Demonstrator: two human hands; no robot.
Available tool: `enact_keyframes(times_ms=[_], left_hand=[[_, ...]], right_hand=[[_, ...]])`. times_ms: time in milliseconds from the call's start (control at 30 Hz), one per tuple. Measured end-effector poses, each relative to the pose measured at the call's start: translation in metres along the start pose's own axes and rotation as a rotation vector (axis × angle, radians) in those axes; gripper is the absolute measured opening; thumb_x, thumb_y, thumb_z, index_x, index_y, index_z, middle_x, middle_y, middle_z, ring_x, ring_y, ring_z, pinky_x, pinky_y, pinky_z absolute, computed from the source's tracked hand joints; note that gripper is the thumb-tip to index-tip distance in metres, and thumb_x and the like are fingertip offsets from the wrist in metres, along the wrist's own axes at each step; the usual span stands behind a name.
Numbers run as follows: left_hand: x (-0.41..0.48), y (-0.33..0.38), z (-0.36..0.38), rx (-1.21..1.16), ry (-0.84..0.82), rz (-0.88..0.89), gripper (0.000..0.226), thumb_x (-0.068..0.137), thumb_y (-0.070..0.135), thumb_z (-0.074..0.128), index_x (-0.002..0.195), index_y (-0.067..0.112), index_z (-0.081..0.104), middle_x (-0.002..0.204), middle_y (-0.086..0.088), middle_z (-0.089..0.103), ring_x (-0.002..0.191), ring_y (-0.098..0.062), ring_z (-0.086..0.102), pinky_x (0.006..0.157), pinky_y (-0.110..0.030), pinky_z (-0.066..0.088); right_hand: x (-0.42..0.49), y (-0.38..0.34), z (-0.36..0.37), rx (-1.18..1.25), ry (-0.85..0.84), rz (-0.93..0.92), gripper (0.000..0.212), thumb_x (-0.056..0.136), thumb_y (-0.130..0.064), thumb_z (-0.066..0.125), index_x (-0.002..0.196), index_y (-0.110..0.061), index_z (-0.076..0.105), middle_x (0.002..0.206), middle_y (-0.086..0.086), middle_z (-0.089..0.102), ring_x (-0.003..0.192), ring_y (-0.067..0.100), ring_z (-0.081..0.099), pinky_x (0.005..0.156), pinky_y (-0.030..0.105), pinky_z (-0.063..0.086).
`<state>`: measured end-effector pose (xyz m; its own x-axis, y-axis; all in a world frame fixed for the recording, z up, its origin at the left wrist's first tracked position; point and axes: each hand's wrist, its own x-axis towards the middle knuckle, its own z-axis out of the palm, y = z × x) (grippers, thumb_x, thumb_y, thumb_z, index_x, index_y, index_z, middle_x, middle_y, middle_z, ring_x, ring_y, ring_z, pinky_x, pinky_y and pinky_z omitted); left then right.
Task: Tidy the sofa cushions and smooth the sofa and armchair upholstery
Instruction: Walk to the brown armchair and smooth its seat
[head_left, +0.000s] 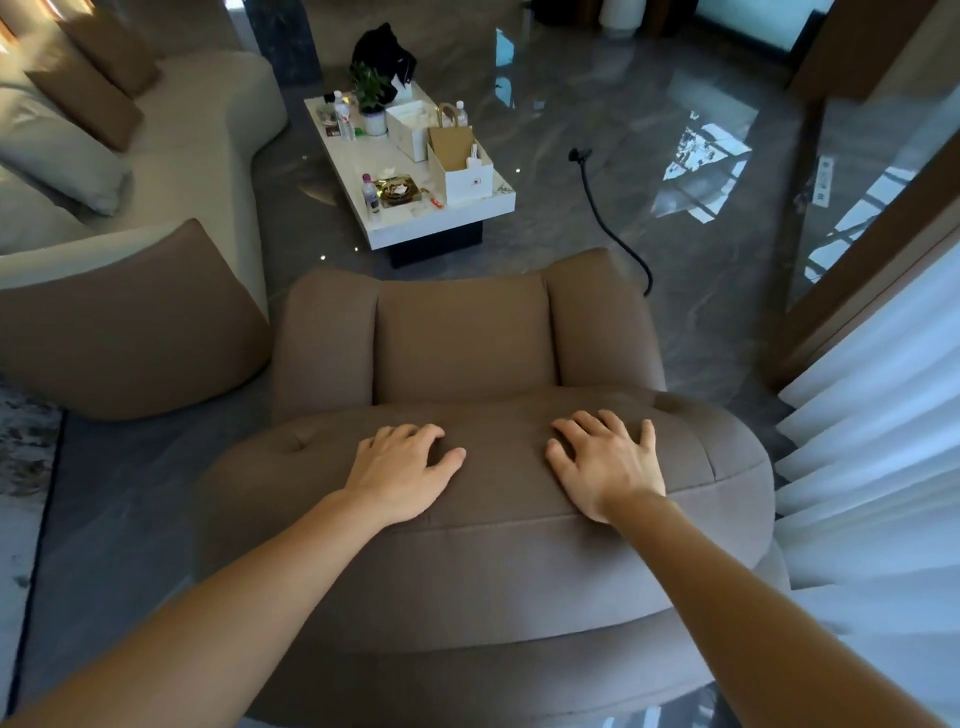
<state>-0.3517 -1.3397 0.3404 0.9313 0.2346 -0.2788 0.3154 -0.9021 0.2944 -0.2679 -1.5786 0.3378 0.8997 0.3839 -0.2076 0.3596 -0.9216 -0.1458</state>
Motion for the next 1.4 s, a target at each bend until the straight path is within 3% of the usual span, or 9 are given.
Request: enact_keyframes(times_ms=[200,367,567,800,1000,1200,1400], left_hand=[[-0.048,-0.015,0.013,-0.037,0.109,0.021,0.060,0.093,0.065,0.028,0.142,0.034,0.041,0.153,0.002,0.038,0.141,-0.022,0.026,0.112,-0.043,0.020],[-0.091,-0.037,0.029,0.003,0.167,-0.008,0.065,0.092,0.065,0.018,0.149,0.037,0.029,0.160,-0.003,0.026,0.145,-0.025,0.017,0.115,-0.046,0.013],[-0.145,-0.059,0.062,-0.002,0.275,-0.029,0.071,0.088,0.071,0.004,0.151,0.040,0.016,0.162,-0.004,0.017,0.146,-0.034,0.009,0.113,-0.060,0.010],[-0.168,-0.061,0.070,0.011,0.114,-0.060,0.090,0.071,0.087,-0.003,0.147,0.043,-0.019,0.163,-0.003,-0.013,0.145,-0.042,-0.010,0.109,-0.070,0.005],[-0.154,-0.038,0.054,0.073,-0.023,-0.093,0.113,0.066,0.094,0.031,0.143,0.039,-0.032,0.159,-0.006,-0.029,0.143,-0.045,-0.020,0.108,-0.071,0.005],[-0.127,0.000,0.042,0.079,-0.128,-0.210,0.115,0.069,0.090,0.038,0.139,0.038,-0.038,0.155,-0.004,-0.038,0.140,-0.043,-0.028,0.110,-0.069,0.000],[-0.107,0.039,0.050,-0.004,-0.126,-0.266,0.117,0.069,0.088,0.045,0.138,0.042,-0.038,0.154,-0.001,-0.040,0.140,-0.040,-0.031,0.111,-0.066,-0.005]], right_hand=[[-0.043,-0.027,0.001,0.071,0.071,0.233,0.053,0.096,-0.053,0.021,0.137,-0.031,0.046,0.151,0.001,0.040,0.143,0.033,0.018,0.110,0.068,0.009],[-0.120,-0.101,0.038,0.102,0.136,0.097,0.064,0.090,-0.065,0.008,0.151,-0.046,0.015,0.165,0.000,0.013,0.149,0.037,-0.006,0.111,0.069,-0.009],[-0.155,-0.125,0.066,0.064,0.125,0.144,0.067,0.084,-0.077,0.006,0.145,-0.056,-0.013,0.164,0.001,-0.017,0.144,0.044,-0.026,0.106,0.079,-0.007],[-0.159,-0.110,0.077,0.065,-0.045,0.130,0.081,0.066,-0.094,0.006,0.129,-0.064,-0.037,0.154,-0.004,-0.043,0.136,0.043,-0.041,0.098,0.085,-0.011],[-0.131,-0.094,0.056,0.108,-0.094,0.080,0.084,0.061,-0.098,0.009,0.126,-0.069,-0.036,0.155,-0.007,-0.042,0.135,0.041,-0.044,0.095,0.084,-0.016],[-0.104,-0.066,0.038,0.094,-0.115,0.013,0.084,0.061,-0.096,0.007,0.125,-0.067,-0.038,0.153,-0.006,-0.044,0.131,0.041,-0.048,0.091,0.083,-0.020],[-0.081,-0.027,0.025,0.011,-0.105,-0.047,0.082,0.066,-0.093,0.004,0.124,-0.061,-0.044,0.152,-0.002,-0.046,0.131,0.045,-0.047,0.088,0.084,-0.021]])
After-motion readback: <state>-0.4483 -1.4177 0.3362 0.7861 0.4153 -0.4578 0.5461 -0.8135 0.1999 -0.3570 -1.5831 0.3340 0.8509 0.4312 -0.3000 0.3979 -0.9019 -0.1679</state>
